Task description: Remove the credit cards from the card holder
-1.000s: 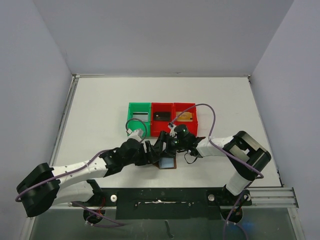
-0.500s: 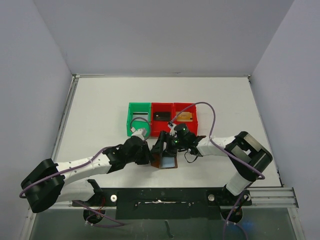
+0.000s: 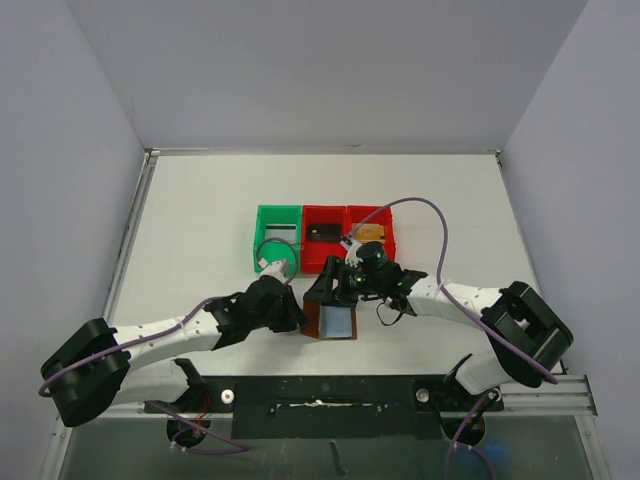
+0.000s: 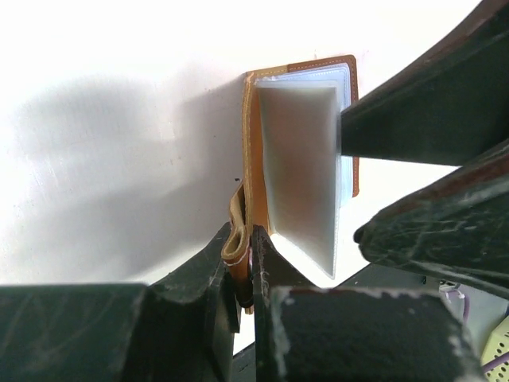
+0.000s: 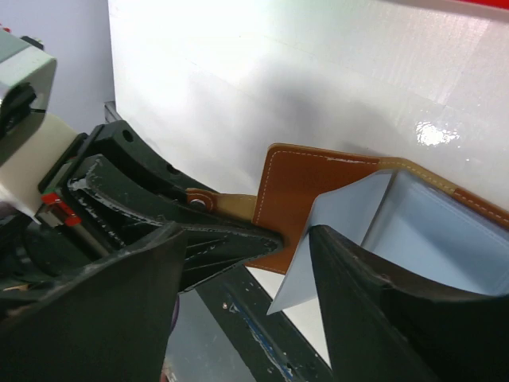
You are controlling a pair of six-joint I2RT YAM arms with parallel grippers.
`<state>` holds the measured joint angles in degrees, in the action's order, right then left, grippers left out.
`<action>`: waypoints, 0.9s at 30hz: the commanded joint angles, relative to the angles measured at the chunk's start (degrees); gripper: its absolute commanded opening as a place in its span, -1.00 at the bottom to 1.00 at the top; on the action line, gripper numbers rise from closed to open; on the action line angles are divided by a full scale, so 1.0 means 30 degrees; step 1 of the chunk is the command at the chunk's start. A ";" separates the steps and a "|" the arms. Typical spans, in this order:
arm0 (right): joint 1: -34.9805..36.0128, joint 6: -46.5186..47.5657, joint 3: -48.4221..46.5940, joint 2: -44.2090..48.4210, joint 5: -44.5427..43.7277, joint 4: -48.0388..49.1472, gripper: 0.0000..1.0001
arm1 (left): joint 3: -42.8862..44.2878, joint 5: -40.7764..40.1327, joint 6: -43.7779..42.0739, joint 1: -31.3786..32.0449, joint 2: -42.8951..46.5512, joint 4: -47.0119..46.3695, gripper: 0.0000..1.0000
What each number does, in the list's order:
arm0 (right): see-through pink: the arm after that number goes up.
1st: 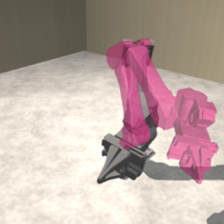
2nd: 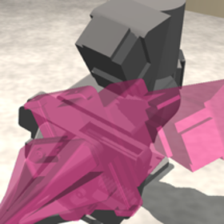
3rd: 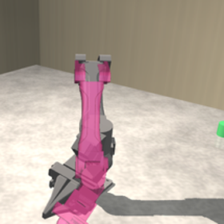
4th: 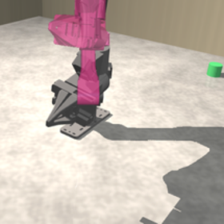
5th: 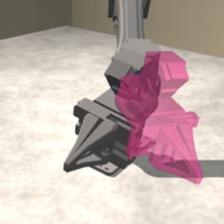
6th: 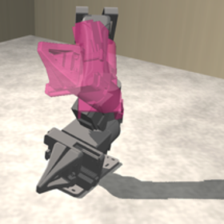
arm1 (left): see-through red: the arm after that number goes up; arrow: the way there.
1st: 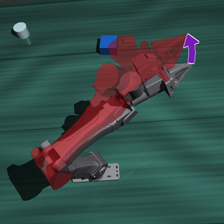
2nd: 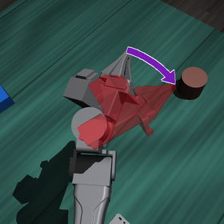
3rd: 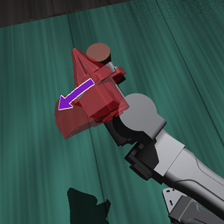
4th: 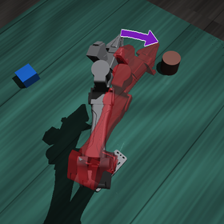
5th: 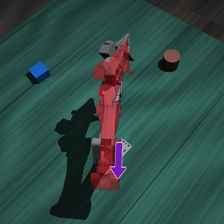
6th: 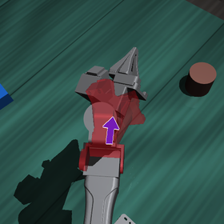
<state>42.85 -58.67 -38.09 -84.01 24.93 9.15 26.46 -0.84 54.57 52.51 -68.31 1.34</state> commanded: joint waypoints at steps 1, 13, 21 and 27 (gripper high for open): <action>0.0071 0.0113 0.0292 0.0661 -0.0171 0.0533 0.16 | -0.0331 -0.0015 0.0179 -0.0057 0.0476 -0.1182 -1.00; -0.0096 -0.0525 0.0710 -0.1643 0.2088 0.3914 -0.59 | -0.0936 0.0149 0.0584 -0.0075 0.1192 -0.1649 -1.00; -0.0089 -0.0610 0.0435 -0.3382 0.2431 0.4697 -0.55 | -0.1019 -0.0014 0.0714 -0.0102 0.1868 -0.1222 -0.70; -0.0046 -0.0831 0.0532 -0.3782 0.2417 0.5099 -0.49 | -0.1380 -0.0140 0.1008 -0.0087 0.3527 -0.0561 -0.25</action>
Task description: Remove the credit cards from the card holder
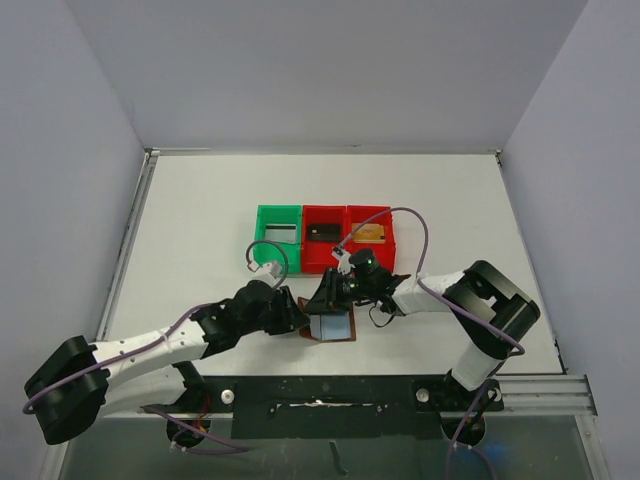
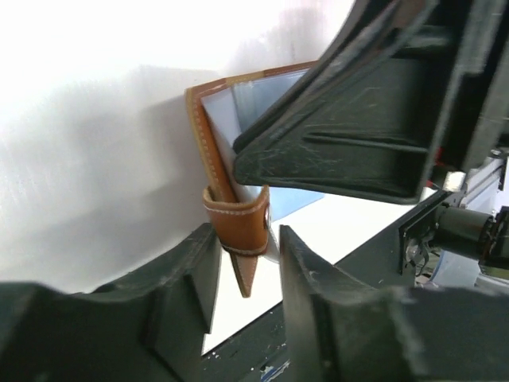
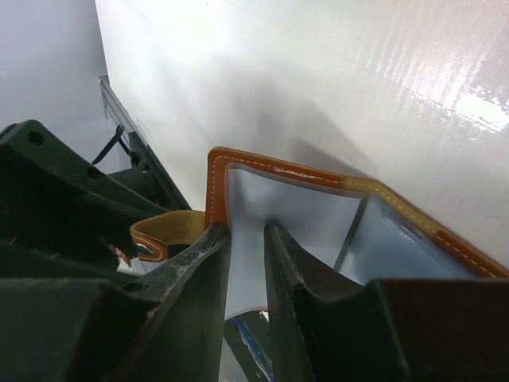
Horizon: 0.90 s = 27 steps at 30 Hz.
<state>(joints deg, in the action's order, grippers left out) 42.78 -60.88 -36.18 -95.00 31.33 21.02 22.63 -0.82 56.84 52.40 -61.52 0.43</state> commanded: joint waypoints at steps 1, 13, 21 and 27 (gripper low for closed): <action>-0.0045 -0.0093 -0.0098 -0.0120 0.0243 0.1100 -0.49 | -0.0191 -0.0102 0.0317 -0.0063 0.1503 -0.0321 -0.19; -0.0049 -0.0067 -0.0283 -0.0241 0.0291 0.0880 -0.37 | -0.0260 0.0907 0.0032 -0.0065 0.0364 -0.1506 0.03; -0.0067 0.0077 -0.0534 -0.0251 0.0856 0.0920 -0.33 | 0.0510 0.1186 -0.0730 -0.0006 -0.1230 -0.1534 -0.25; -0.0078 0.0829 -0.0800 0.1182 -0.0305 -0.1110 -0.21 | 0.0293 0.0380 -0.0399 -0.0006 -0.0812 -0.0740 -0.53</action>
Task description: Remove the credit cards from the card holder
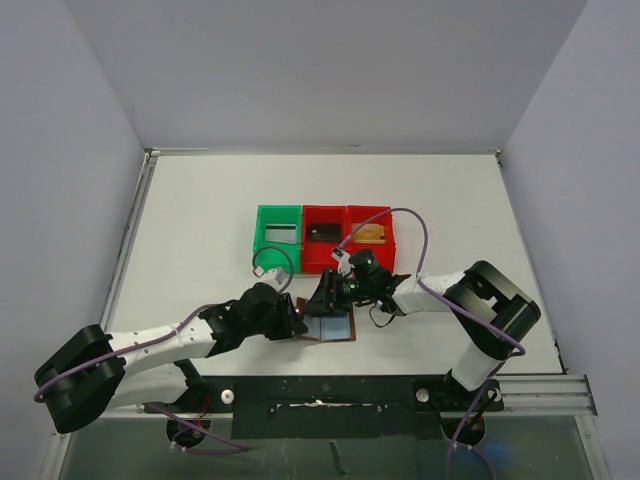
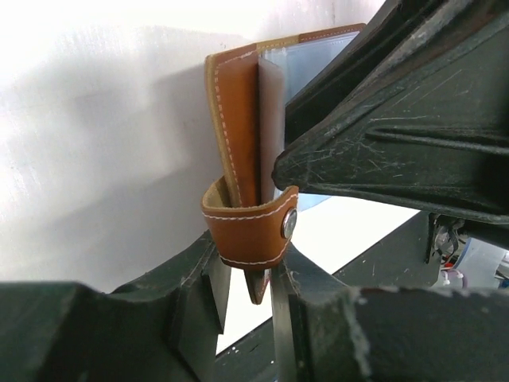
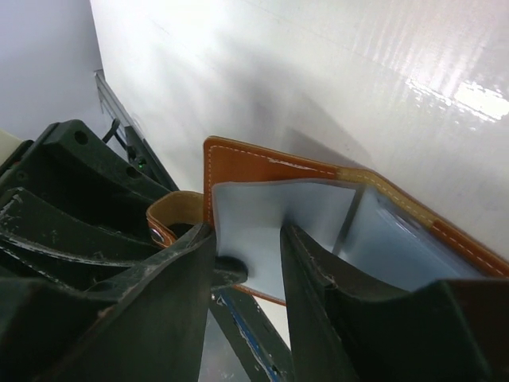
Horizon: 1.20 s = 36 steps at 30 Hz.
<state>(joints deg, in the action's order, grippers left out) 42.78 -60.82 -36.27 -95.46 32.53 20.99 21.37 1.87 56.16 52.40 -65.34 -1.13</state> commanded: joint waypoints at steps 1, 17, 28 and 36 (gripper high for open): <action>-0.0074 0.1111 -0.0855 0.1792 -0.1231 -0.2002 -0.13 | 0.0571 -0.0551 -0.0087 0.0001 0.0589 -0.0233 -0.55; -0.0147 0.2339 -0.0264 0.5850 -0.6669 -1.0112 0.09 | 0.0287 -0.0630 0.0297 -0.0006 0.1046 -0.0928 -0.30; -0.0114 0.2055 -0.0411 0.4361 -0.6279 -0.9522 -0.09 | 0.0626 -0.1421 0.0390 -0.0028 0.1165 0.0000 -0.98; -0.0060 0.1758 -0.0348 0.3899 -0.6225 -0.9492 -0.06 | -0.1288 -0.1228 0.1977 0.0049 0.0643 -0.1235 -1.00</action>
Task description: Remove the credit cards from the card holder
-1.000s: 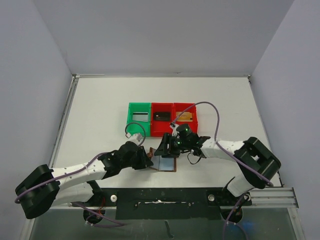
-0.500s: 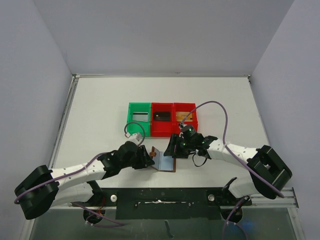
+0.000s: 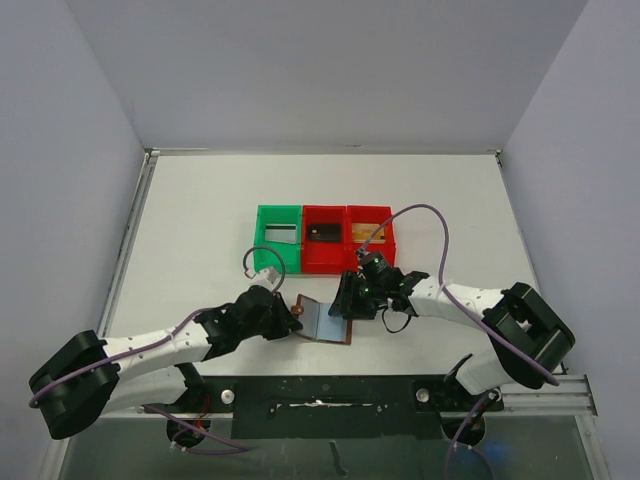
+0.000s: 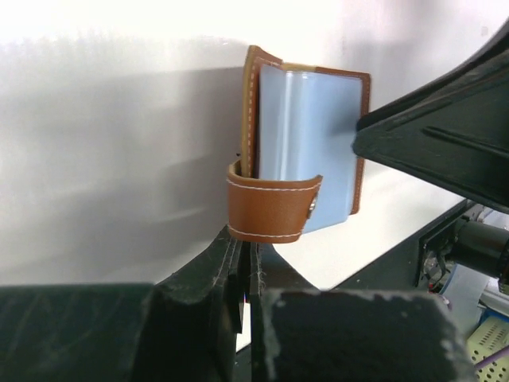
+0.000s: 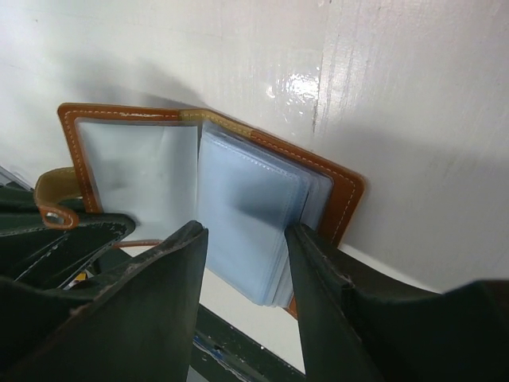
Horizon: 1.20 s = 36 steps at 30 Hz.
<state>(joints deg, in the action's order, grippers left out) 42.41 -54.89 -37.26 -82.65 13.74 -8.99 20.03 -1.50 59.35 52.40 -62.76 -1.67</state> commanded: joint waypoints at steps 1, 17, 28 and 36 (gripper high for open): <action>0.0089 -0.0254 0.0031 -0.0380 0.0173 0.0727 -0.06 | -0.0997 -0.0100 0.1015 0.0074 -0.0241 -0.1189 -1.00; 0.0129 -0.0819 -0.0193 -0.0485 0.2418 0.3692 -0.16 | -0.1360 -0.0637 0.2397 0.0841 -0.1138 -0.2492 -1.00; 0.0242 -0.0595 -0.0428 -0.0480 0.4178 0.5113 -0.14 | -0.1650 -0.1362 0.3104 0.0901 -0.0153 -0.2303 -1.00; 0.0393 -0.0347 -0.0952 0.1513 -0.2066 -0.2011 0.14 | -0.1675 -0.1899 0.3388 0.0902 0.0594 -0.1583 -1.00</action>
<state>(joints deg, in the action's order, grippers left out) 43.31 -56.55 -38.06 -82.81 17.21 -4.97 14.96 -4.78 68.86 54.81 -62.24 -6.79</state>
